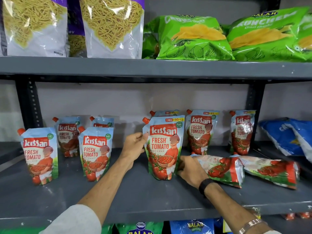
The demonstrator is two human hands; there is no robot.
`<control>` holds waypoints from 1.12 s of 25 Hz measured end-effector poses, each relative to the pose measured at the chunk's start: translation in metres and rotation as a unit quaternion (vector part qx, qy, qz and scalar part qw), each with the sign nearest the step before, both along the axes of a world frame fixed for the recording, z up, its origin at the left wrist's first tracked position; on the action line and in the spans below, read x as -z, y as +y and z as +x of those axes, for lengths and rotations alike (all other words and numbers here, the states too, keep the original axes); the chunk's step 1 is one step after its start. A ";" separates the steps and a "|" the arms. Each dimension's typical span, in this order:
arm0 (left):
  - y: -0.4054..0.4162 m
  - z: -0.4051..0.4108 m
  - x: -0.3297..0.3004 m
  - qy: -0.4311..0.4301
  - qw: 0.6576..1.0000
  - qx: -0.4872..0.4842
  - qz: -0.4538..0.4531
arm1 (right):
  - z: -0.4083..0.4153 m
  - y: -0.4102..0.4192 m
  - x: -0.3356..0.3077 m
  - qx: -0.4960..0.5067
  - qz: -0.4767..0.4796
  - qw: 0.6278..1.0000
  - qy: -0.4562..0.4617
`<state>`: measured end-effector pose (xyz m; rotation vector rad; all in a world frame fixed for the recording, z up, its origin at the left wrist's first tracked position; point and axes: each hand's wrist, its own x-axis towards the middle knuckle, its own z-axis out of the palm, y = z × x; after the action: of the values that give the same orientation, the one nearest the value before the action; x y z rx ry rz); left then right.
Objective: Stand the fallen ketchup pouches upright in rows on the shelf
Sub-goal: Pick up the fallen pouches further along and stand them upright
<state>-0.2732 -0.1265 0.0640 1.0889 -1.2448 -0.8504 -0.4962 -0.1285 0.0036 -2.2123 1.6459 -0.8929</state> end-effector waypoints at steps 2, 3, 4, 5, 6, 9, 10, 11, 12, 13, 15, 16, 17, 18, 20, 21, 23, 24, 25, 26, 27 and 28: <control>0.008 0.004 0.008 -0.036 0.999 -0.038 -0.009 | -0.008 0.011 -0.004 0.036 -0.032 0.995 0.082; 0.014 0.007 0.016 -0.074 0.993 -0.090 -0.021 | -0.015 0.015 -0.006 0.063 -0.057 0.985 0.152; 0.021 0.009 0.025 -0.121 0.983 -0.135 -0.037 | -0.021 0.018 -0.008 0.092 -0.070 0.968 0.221; 0.029 0.010 0.035 -0.175 0.974 -0.134 -0.052 | -0.027 0.021 -0.010 0.121 -0.070 0.952 0.272; 0.037 0.010 0.042 -0.231 0.968 -0.086 -0.054 | -0.030 0.023 -0.011 0.140 -0.062 0.941 0.303; 0.055 -0.013 0.055 -0.364 0.924 0.119 -0.028 | -0.032 0.029 -0.008 0.145 -0.064 0.905 0.395; 0.058 -0.026 0.057 -0.394 0.906 0.149 -0.034 | -0.032 0.031 -0.006 0.132 -0.081 0.894 0.421; 0.060 -0.039 0.058 -0.412 0.895 0.166 -0.041 | -0.032 0.033 -0.004 0.117 -0.100 0.887 0.435; 0.060 -0.052 0.060 -0.422 0.888 0.178 -0.046 | -0.034 0.034 -0.004 0.106 -0.119 0.887 0.434; 0.059 -0.065 0.062 -0.427 0.883 0.187 -0.046 | -0.040 0.034 -0.007 0.104 -0.140 0.889 0.423; 0.054 -0.091 0.064 -0.429 0.882 0.191 -0.031 | -0.057 0.030 -0.018 0.125 -0.190 0.895 0.384; 0.050 -0.098 0.066 -0.431 0.882 0.189 -0.020 | -0.062 0.026 -0.023 0.136 -0.188 0.903 0.360; 0.045 -0.109 0.067 -0.433 0.883 0.181 -0.008 | -0.070 0.023 -0.028 0.141 -0.185 0.913 0.336; 0.040 -0.118 0.068 -0.433 0.885 0.169 0.004 | -0.077 0.020 -0.032 0.143 -0.184 0.922 0.309; 0.031 -0.137 0.064 -0.411 0.901 0.135 0.024 | -0.091 0.012 -0.040 0.147 -0.196 0.936 0.252; 0.024 -0.147 0.060 -0.393 0.912 0.115 0.031 | -0.099 0.008 -0.045 0.148 -0.204 0.941 0.224; 0.011 -0.167 0.051 -0.350 0.933 0.074 0.046 | -0.114 0.001 -0.054 0.145 -0.217 0.956 0.134; 0.006 -0.176 0.046 -0.321 0.944 0.057 0.055 | -0.121 -0.002 -0.058 0.142 -0.217 0.963 0.074; -0.001 -0.185 0.043 -0.284 0.956 0.037 0.069 | -0.126 -0.005 -0.061 0.137 -0.213 0.967 0.011; -0.006 -0.192 0.041 -0.236 0.968 0.015 0.086 | -0.131 -0.008 -0.065 0.131 -0.206 0.968 -0.052; -0.010 -0.199 0.040 -0.175 0.979 0.001 0.104 | -0.135 -0.011 -0.068 0.126 -0.195 0.966 -0.109; -0.014 -0.204 0.038 -0.096 0.988 0.000 0.117 | -0.139 -0.014 -0.073 0.115 -0.188 0.963 -0.154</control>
<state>-0.4770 -0.1403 0.0261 1.3867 -1.3259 -0.9254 -0.6354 -0.1425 0.0763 -1.9791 1.7112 -1.6429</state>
